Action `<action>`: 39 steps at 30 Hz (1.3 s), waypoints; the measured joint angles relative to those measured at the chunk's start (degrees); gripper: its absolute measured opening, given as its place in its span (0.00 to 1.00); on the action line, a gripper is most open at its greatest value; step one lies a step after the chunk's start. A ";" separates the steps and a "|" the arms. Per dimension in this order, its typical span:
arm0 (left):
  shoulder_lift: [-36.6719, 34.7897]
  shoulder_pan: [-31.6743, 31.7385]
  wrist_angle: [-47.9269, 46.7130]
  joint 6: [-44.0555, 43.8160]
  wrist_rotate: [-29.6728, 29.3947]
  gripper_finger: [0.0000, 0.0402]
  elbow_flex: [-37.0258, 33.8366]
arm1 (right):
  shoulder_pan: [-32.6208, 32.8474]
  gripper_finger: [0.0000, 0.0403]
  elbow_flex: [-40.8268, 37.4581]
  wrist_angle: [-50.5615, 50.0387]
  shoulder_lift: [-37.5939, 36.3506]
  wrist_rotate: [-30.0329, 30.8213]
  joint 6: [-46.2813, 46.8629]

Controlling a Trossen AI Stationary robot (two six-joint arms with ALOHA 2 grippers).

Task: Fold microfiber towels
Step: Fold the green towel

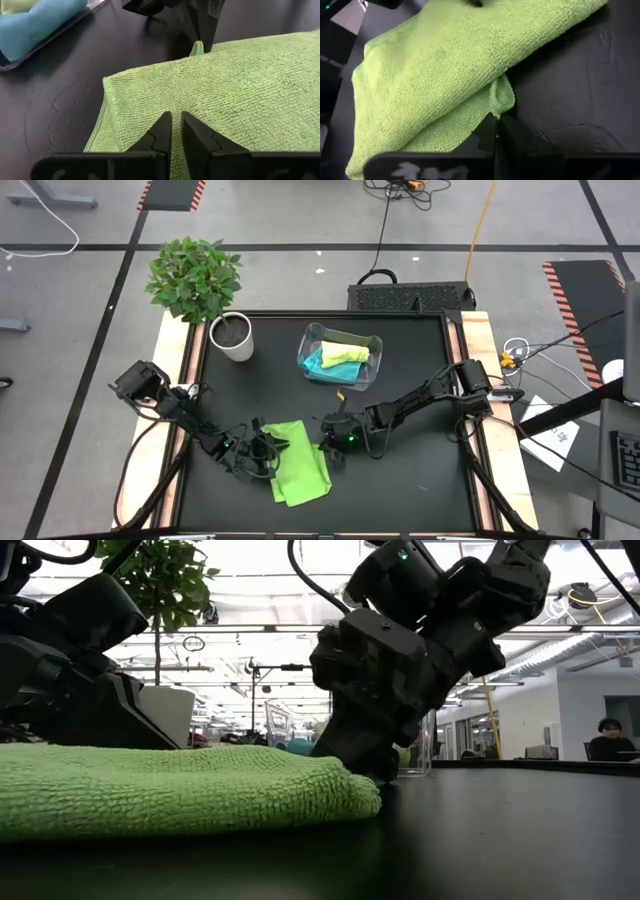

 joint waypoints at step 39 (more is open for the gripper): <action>-4.07 -7.98 7.21 12.93 -13.34 0.10 1.88 | 3.10 0.00 23.32 -44.55 -34.73 23.57 -42.73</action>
